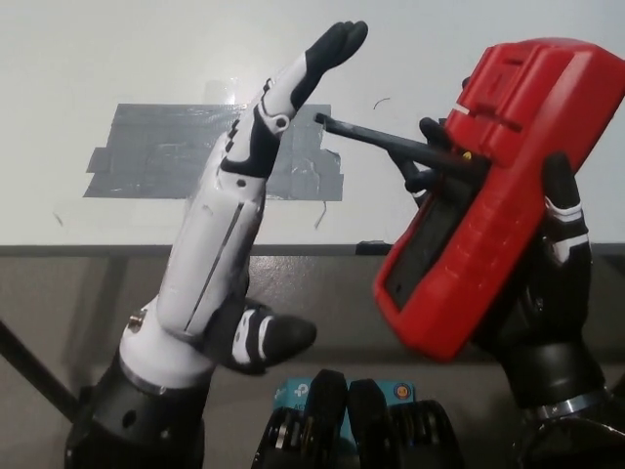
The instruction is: The robot first picks the multimeter with right hand and then unfolds the black stand on the back of it using left hand
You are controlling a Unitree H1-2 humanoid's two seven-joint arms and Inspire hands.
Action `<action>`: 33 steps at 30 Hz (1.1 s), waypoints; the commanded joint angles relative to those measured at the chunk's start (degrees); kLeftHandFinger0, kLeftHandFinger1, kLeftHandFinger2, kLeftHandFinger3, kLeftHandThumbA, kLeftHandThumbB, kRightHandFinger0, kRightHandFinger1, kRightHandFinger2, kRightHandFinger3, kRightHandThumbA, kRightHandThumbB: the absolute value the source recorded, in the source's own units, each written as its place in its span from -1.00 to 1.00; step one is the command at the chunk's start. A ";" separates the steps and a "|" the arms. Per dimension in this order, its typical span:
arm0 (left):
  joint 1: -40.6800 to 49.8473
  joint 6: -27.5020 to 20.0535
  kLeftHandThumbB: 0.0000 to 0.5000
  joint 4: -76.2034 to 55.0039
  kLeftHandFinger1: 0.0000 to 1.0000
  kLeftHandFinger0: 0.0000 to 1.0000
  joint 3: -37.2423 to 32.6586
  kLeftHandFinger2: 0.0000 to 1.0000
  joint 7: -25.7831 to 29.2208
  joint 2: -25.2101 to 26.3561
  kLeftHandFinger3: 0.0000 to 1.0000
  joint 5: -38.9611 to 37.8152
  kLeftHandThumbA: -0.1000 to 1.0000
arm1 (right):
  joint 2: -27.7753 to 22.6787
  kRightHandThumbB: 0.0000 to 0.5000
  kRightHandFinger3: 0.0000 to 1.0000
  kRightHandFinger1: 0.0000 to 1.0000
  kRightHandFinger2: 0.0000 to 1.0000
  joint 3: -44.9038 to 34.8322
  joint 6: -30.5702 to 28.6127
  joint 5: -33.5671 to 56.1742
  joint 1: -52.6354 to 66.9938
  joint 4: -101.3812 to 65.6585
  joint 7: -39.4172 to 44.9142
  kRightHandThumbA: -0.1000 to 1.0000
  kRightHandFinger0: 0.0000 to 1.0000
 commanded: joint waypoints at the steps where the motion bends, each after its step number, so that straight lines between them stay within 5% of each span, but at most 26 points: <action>1: -1.76 -1.12 0.36 -0.08 1.00 1.00 0.65 1.00 -0.26 0.48 1.00 0.99 1.00 | 1.37 -0.59 0.03 -1.00 -0.06 -0.03 -1.72 -2.40 -2.68 -1.63 1.32 -1.00 1.00; 4: -1.62 -2.11 0.29 0.35 1.00 1.00 0.57 1.00 0.27 0.21 1.00 2.71 1.00 | 1.17 -0.61 -0.14 -1.00 -0.42 -0.06 -1.44 -2.17 -2.69 -1.88 1.52 -1.00 1.00; 6: -1.50 -2.11 0.26 0.45 1.00 1.00 0.47 1.00 0.45 -0.20 1.00 3.40 1.00 | 1.51 -0.55 -0.23 -0.67 -0.60 0.11 -1.32 -2.98 -2.74 -2.16 1.21 -1.00 1.00; 10: -1.77 -1.45 0.20 0.31 1.00 1.00 0.31 1.00 0.07 -0.44 1.00 3.58 1.00 | 1.86 -0.50 -0.36 -0.72 -1.00 0.08 -0.75 -3.69 -2.97 -2.52 0.42 -1.00 1.00; 17: -1.88 -0.82 0.14 -0.02 1.00 1.00 -0.07 1.00 -0.33 -0.89 1.00 3.97 1.00 | 1.82 -0.54 -0.42 -0.78 -1.00 0.11 -0.40 -5.13 -3.32 -2.64 0.49 -1.00 1.00; 20: -2.01 -0.65 0.12 -0.30 1.00 1.00 -0.17 1.00 -0.78 -0.64 1.00 4.59 1.00 | 2.13 -0.54 -0.44 -0.62 -1.00 0.38 -0.25 -8.34 -3.36 -2.88 0.00 -1.00 1.00; 21: -2.01 -0.59 0.13 -0.30 1.00 1.00 -0.17 1.00 -0.74 -0.69 1.00 4.79 1.00 | 2.37 -0.58 -0.39 -0.20 -0.94 0.24 -1.19 -8.95 -3.15 -2.43 0.58 -1.00 1.00; 23: -2.10 -0.67 0.13 -0.26 1.00 1.00 -0.09 1.00 -0.68 -0.62 1.00 4.70 1.00 | 2.43 -0.65 -0.28 0.32 -0.90 -0.11 -2.21 -9.42 -3.09 -1.82 1.42 -1.00 1.00; 25: -1.99 -0.62 0.12 -0.32 1.00 1.00 -0.06 1.00 -0.57 -0.74 1.00 5.01 1.00 | 2.50 -0.62 -0.22 0.52 -0.89 -0.22 -2.02 -10.58 -3.07 -1.83 1.14 -1.00 1.00; 30: -0.55 0.57 0.10 -1.94 1.00 1.00 -0.17 1.00 -1.25 -0.55 1.00 6.11 1.00 | 2.77 -0.63 -0.21 0.51 -0.78 -1.28 -1.42 -2.43 -2.09 -0.82 1.62 -1.00 1.00; 31: -0.11 1.27 0.15 -2.53 1.00 1.00 -0.21 1.00 -1.65 -0.39 1.00 6.08 1.00 | 3.10 -0.49 -0.17 0.39 -0.74 -2.54 -1.52 4.60 -1.94 0.42 0.53 -1.00 1.00; 33: 0.76 1.66 0.20 -3.34 1.00 1.00 -0.14 1.00 -1.93 0.02 1.00 5.75 1.00 | 2.27 -0.52 -0.01 0.35 -0.68 -2.90 -1.81 9.29 -1.73 2.57 3.14 -1.00 1.00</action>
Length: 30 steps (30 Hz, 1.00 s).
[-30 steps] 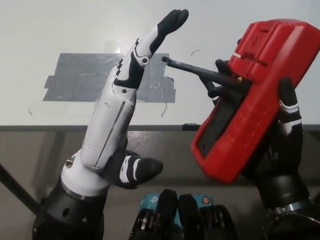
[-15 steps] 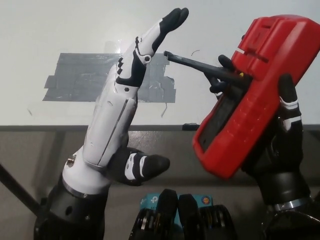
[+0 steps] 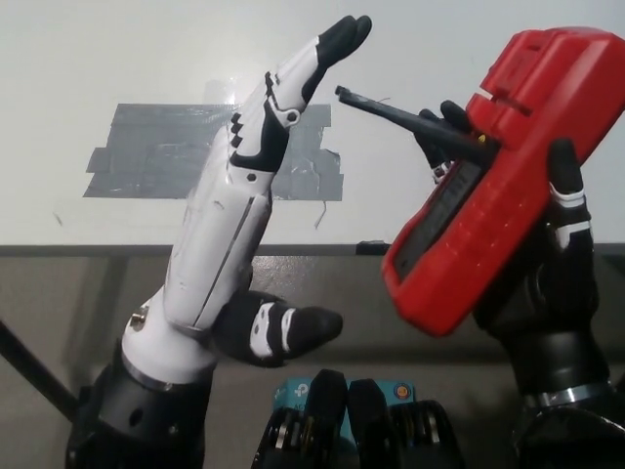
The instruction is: The robot first picks the multimeter with right hand and then unfolds the black stand on the back of it using left hand
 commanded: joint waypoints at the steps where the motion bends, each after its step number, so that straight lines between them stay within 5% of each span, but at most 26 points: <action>1: 1.14 1.98 0.20 -3.40 1.00 1.00 -0.10 1.00 -2.04 0.62 1.00 0.21 1.00 | 0.10 -0.54 0.12 0.34 -0.69 -1.68 -2.02 17.31 -1.07 3.59 6.49 -1.00 1.00; 3: 1.56 2.01 0.23 -3.79 1.00 1.00 -0.18 1.00 -2.12 0.70 1.00 -0.17 1.00 | -1.06 -0.46 0.27 0.22 -0.77 -1.90 -1.99 19.87 -1.20 5.88 10.68 -1.00 1.00; 5: 2.16 2.07 0.22 -4.31 1.00 1.00 -0.22 1.00 -2.18 0.69 1.00 0.29 1.00 | -1.75 -0.39 0.16 0.19 -0.78 -1.77 -1.94 21.11 -1.17 7.94 14.80 -1.00 1.00; 7: 2.59 2.34 0.20 -4.88 1.00 1.00 -0.36 1.00 -2.49 0.82 1.00 0.49 1.00 | -2.28 -0.27 -0.26 0.18 -1.00 -1.14 -1.71 21.31 -1.30 8.82 17.22 -1.00 1.00; 11: 2.18 2.25 0.18 -4.88 1.00 1.00 -0.36 1.00 -2.88 1.21 1.00 1.48 1.00 | -3.09 -0.13 -0.75 0.18 -1.00 -0.83 -1.85 21.73 -1.50 9.69 19.40 -1.00 1.00; 15: 2.42 1.35 0.15 -3.65 1.00 1.00 -0.17 1.00 -2.48 1.52 1.00 1.56 1.00 | -3.54 -0.09 -0.99 0.12 -1.00 -0.41 -1.73 21.57 -1.20 8.20 18.21 -1.00 1.00; 22: 2.29 0.99 0.10 -2.52 1.00 1.00 0.00 1.00 -2.37 1.80 1.00 2.36 1.00 | -4.11 -0.13 -1.00 0.12 -1.00 -0.26 -2.02 23.08 -0.72 6.67 18.60 -1.00 1.00; 30: 2.91 0.52 0.32 -1.25 1.00 1.00 0.48 1.00 -1.56 1.91 1.00 3.47 1.00 | -4.02 -0.21 -0.99 0.13 -1.00 -0.54 -3.03 23.68 -0.14 5.84 19.81 -1.00 1.00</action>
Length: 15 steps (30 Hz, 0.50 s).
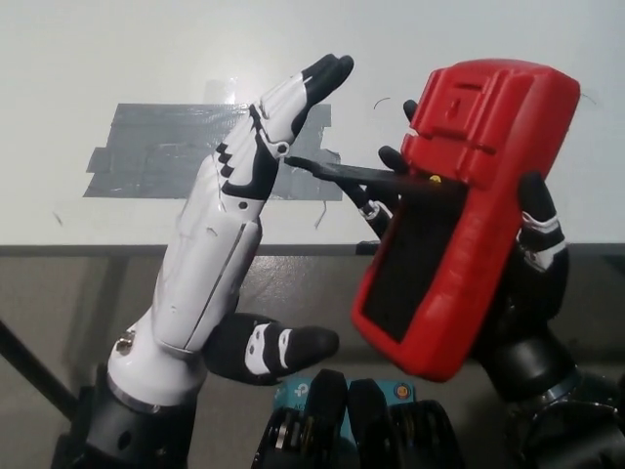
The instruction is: The robot first picks the multimeter with right hand and then unfolds the black stand on the back of it using left hand
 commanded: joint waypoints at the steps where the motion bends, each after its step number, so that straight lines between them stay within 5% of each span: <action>1: 0.00 -0.57 0.38 0.24 1.00 1.00 0.40 1.00 -0.14 0.22 1.00 0.68 1.00 | 0.50 -0.23 -0.98 0.14 -0.99 0.23 -2.96 3.40 -1.25 -2.51 5.18 -1.00 1.00; 6: 3.18 -2.30 0.54 -2.17 1.00 1.00 -0.40 1.00 0.57 -0.65 1.00 0.05 1.00 | 1.27 -0.28 -1.00 0.13 -1.00 -0.94 -4.17 1.05 -1.42 -3.83 2.45 -1.00 1.00; 8: 4.35 -4.75 0.40 -3.07 1.00 1.00 -0.68 1.00 1.43 -0.95 1.00 2.13 1.00 | 1.76 -0.32 -0.97 0.14 -1.00 -1.56 -4.79 1.48 -1.45 -3.96 1.69 -1.00 1.00; 11: 5.17 -6.45 0.47 -4.12 1.00 1.00 -1.77 1.00 1.66 -1.73 1.00 -1.29 1.00 | 1.65 -0.35 -0.87 0.23 -1.00 -2.29 -4.98 1.82 -1.46 -4.39 0.24 -1.00 1.00; 12: 5.05 -6.59 0.50 -4.59 1.00 1.00 -1.95 1.00 1.60 -1.92 1.00 -1.71 1.00 | 1.75 -0.36 -0.78 0.25 -1.00 -2.37 -5.05 1.90 -1.55 -4.43 -0.08 -1.00 1.00; 15: 4.56 -9.32 0.52 -5.66 0.86 1.00 -2.67 0.75 2.73 -3.63 1.00 -2.02 0.99 | 2.28 -0.40 0.05 0.26 -0.98 -2.75 -5.50 1.80 -1.85 -4.32 -1.08 -1.00 1.00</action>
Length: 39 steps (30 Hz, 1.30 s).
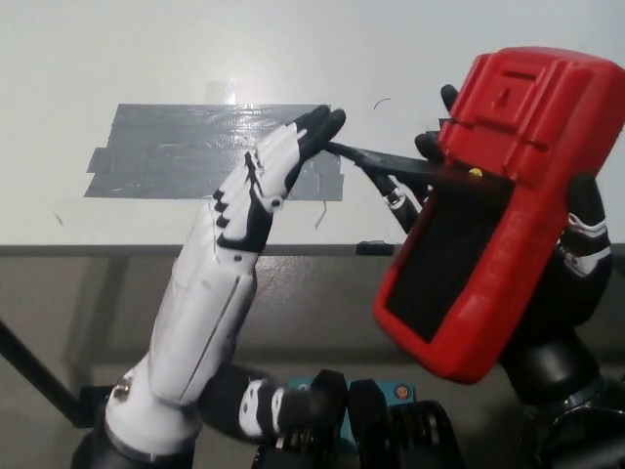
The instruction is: The robot first picks the multimeter with right hand and then unfolds the black stand on the back of it using left hand
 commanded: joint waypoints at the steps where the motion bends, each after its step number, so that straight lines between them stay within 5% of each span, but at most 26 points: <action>1: -1.52 -5.13 0.70 -3.63 0.83 1.00 -1.50 0.74 1.44 -1.52 1.00 -3.82 0.99 | 2.16 -0.37 0.26 0.27 -0.93 -1.05 -3.70 1.55 -2.05 -2.36 -2.33 -1.00 1.00; 3: -0.93 -3.98 0.89 -5.21 0.80 1.00 -2.01 0.72 0.57 -2.44 1.00 -3.52 1.00 | 2.14 -0.40 0.48 0.32 -0.77 -1.38 -3.67 2.84 -2.34 -2.13 -2.92 -1.00 1.00; 8: -0.08 -5.28 0.96 -5.50 0.76 1.00 -2.97 0.69 0.92 -4.05 1.00 -2.91 1.00 | 1.92 -0.43 0.54 0.34 -0.75 -1.53 -3.89 3.64 -2.54 -1.47 -2.00 -1.00 1.00; 15: -2.17 -3.62 0.87 -5.80 0.93 1.00 -2.22 0.95 -1.43 -1.58 1.00 -5.75 0.91 | 1.44 -0.33 0.37 0.04 -0.68 -0.80 -3.45 3.04 -2.73 -1.40 -2.42 -1.00 1.00; 18: -3.25 -3.65 0.94 -5.40 0.89 1.00 -1.88 0.91 -0.95 -1.39 1.00 -6.44 0.86 | 0.96 -0.27 0.30 0.16 -0.67 -0.56 -3.16 1.68 -2.71 -1.61 -2.27 -1.00 1.00; 20: -4.29 -3.46 1.00 -5.48 0.88 1.00 -1.00 0.90 -0.60 -1.71 1.00 -4.59 1.00 | 0.98 -0.25 0.23 0.08 -0.66 -0.49 -3.20 0.87 -2.59 -1.91 -2.77 -1.00 1.00; 22: -5.34 -5.72 0.80 -4.49 0.94 1.00 -0.10 0.99 0.44 -1.87 1.00 -2.56 1.00 | 0.90 -0.34 0.25 0.21 -0.53 -0.30 -3.46 0.06 -2.41 -1.93 -1.88 -1.00 1.00; 28: -7.93 -6.81 0.40 -1.81 1.00 1.00 1.49 1.00 0.78 -2.10 1.00 -0.78 1.00 | 0.63 -0.28 0.10 0.23 -0.74 0.18 -3.25 -1.13 -2.14 -2.27 -1.59 -1.00 1.00; 34: -11.42 -7.76 0.65 3.92 1.00 1.00 2.06 1.00 1.55 -3.39 1.00 3.89 1.00 | 0.48 -0.36 -0.08 0.23 -1.00 0.95 -3.13 -2.40 -1.57 -2.83 -1.69 -1.00 1.00; 39: -11.54 -8.37 0.48 6.61 1.00 1.00 2.30 1.00 1.28 -2.50 1.00 6.62 1.00 | 0.69 -0.41 0.03 0.23 -1.00 1.23 -3.80 -2.59 -1.59 -2.41 -0.29 -1.00 1.00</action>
